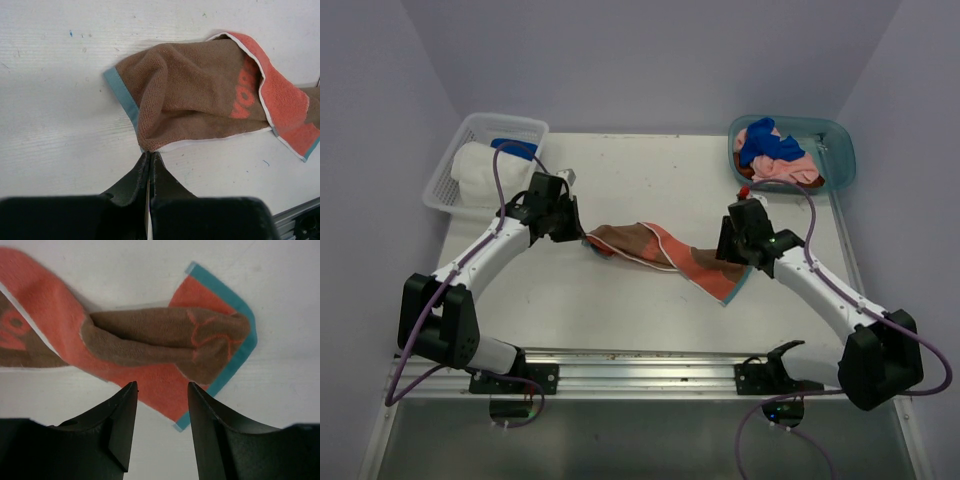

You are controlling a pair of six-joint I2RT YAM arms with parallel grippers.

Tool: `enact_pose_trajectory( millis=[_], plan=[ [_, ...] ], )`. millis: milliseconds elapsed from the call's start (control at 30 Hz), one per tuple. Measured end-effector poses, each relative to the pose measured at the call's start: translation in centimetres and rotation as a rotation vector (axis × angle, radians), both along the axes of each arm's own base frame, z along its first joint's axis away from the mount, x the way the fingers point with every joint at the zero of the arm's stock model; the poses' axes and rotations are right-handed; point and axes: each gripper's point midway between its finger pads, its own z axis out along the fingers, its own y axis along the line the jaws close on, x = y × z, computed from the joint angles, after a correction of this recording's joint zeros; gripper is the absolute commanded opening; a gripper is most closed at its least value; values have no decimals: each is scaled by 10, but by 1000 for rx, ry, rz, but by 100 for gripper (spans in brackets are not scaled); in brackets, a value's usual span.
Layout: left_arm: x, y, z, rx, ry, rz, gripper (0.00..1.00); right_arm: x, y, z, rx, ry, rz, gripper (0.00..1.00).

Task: Roll the towels
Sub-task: Flatten the towel

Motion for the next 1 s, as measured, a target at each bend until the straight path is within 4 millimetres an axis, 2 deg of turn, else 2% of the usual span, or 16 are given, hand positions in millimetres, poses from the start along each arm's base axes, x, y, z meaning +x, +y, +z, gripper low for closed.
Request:
enact_pose_trajectory(
  millis=[233,367,500,600,633,700,900,1000],
  plan=[
    [-1,-2,-4,-8,15,-7,0,-64,3,-62,-27,171,40,53],
    [-2,-4,-6,-12,26,-12,0,-86,4,-84,-30,241,41,53],
    [-2,-4,-6,-15,27,-13,0,-82,8,-90,-23,246,35,47],
    [-2,-4,-6,-17,28,-10,0,-79,10,-99,-33,269,34,29],
    [-2,-4,-6,-18,29,-8,0,-76,12,-99,-24,258,32,17],
    [-2,-4,-6,-18,29,-7,0,-72,14,-99,-17,244,28,2],
    [-2,-4,-6,-17,29,-7,0,-71,14,-95,-11,231,20,0],
    [-2,-4,-6,-17,29,-7,0,-72,9,-79,-19,203,15,0]
  ],
)
